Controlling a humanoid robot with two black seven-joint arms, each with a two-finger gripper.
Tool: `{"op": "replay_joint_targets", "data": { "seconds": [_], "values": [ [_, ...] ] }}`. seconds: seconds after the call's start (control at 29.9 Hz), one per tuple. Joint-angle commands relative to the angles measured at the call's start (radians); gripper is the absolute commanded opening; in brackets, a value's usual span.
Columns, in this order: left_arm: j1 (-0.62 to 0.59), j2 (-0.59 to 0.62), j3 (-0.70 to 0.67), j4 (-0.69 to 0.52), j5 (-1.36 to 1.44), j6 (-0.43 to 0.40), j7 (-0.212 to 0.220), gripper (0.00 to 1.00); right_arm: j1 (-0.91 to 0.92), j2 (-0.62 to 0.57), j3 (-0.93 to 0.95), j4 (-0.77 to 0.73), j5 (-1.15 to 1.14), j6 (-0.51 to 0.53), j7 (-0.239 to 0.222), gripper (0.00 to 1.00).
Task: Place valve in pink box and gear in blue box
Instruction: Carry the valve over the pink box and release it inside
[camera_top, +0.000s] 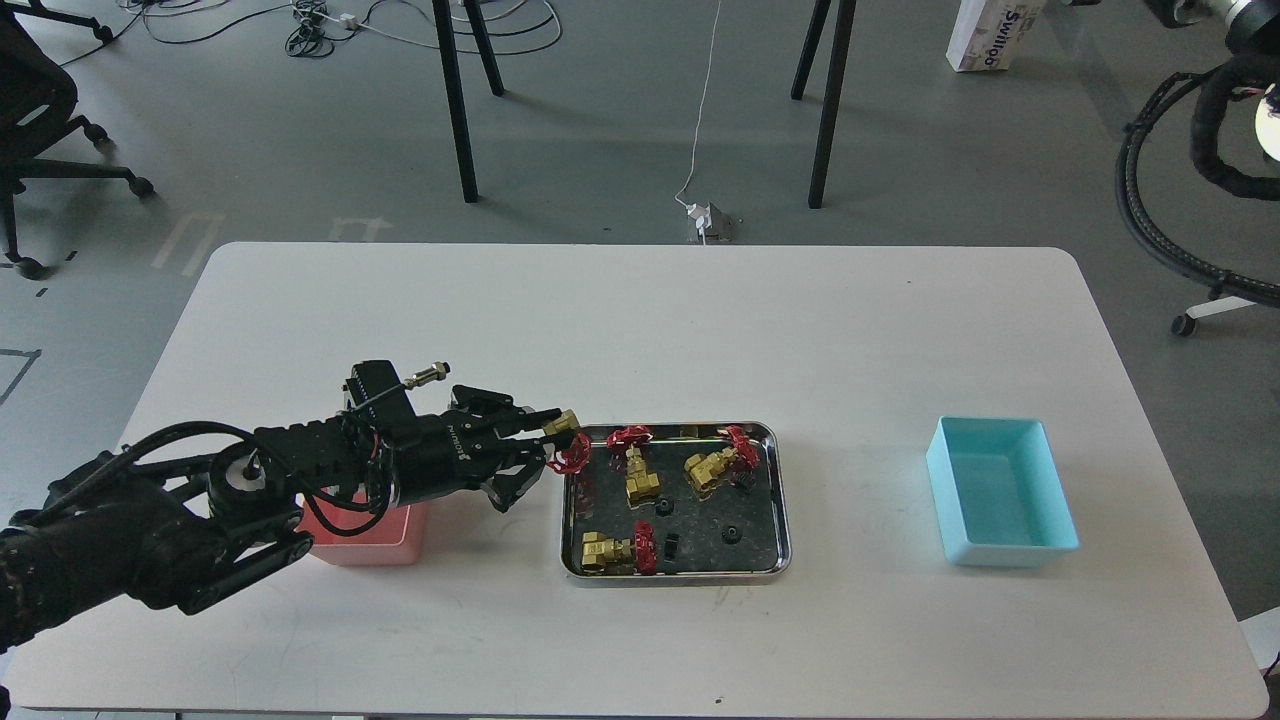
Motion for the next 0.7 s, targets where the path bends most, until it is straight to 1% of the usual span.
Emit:
{"op": "replay_joint_targets", "data": {
  "seconds": [0.0,0.1,0.17,0.23,0.33,0.5,0.67],
  "values": [
    [-0.004,0.160,-0.013,-0.128,-0.061,0.000,0.000,0.18,0.006,0.007,-0.001,0.000,0.000,0.000,0.006,1.00],
    [0.003,0.283,-0.016,-0.203,-0.090,0.000,0.000,0.19,0.010,0.009,0.000,0.000,-0.001,-0.001,0.006,1.00],
    [0.010,0.336,-0.015,-0.214,-0.096,0.003,0.000,0.19,0.012,0.011,0.000,0.000,-0.001,-0.001,0.006,1.00],
    [0.018,0.366,-0.013,-0.214,-0.096,0.004,0.000,0.19,0.013,0.017,0.002,0.000,-0.001,-0.001,0.006,1.00],
    [0.049,0.370,-0.013,-0.213,-0.096,0.009,0.000,0.20,0.017,0.021,0.002,0.000,-0.003,-0.001,0.006,1.00],
    [0.061,0.363,-0.013,-0.188,-0.096,0.006,0.000,0.21,0.017,0.034,0.002,0.000,-0.013,-0.001,0.006,1.00],
    [0.084,0.361,-0.010,-0.121,-0.096,0.012,0.000,0.21,0.021,0.038,0.002,0.000,-0.013,-0.003,0.006,1.00]
  ]
}}
